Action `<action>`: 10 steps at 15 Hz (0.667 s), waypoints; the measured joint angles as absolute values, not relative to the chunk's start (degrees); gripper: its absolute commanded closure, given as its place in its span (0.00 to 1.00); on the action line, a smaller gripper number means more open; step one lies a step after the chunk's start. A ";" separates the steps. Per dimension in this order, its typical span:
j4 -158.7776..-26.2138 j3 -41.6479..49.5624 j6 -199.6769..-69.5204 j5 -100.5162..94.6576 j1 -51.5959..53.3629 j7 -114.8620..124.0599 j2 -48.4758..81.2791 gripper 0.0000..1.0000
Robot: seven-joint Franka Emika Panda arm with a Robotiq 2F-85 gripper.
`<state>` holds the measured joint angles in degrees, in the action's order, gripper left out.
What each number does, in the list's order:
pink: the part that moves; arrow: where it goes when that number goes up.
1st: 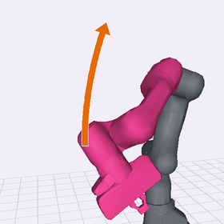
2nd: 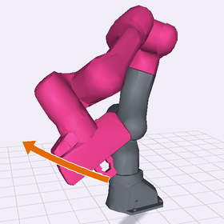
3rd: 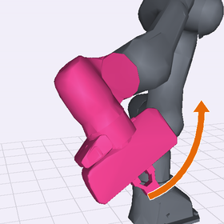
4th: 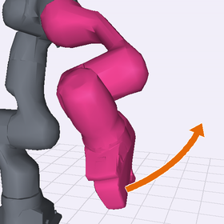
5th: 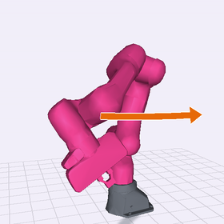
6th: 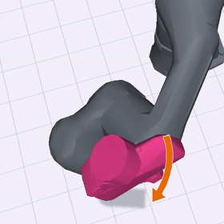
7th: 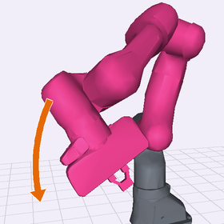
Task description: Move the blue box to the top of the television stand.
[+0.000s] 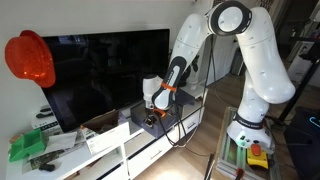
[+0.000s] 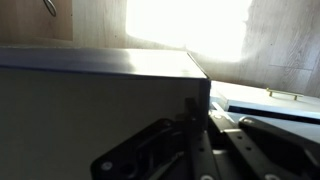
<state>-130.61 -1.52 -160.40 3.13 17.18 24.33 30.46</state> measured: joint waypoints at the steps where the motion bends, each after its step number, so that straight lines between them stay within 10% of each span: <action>1: -129.63 -1.11 -160.40 3.13 17.40 24.33 31.24 0.99; 10: -122.96 -0.18 -160.40 3.13 17.76 24.30 36.23 0.99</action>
<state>-122.96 -0.18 -160.40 3.13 17.76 24.30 36.23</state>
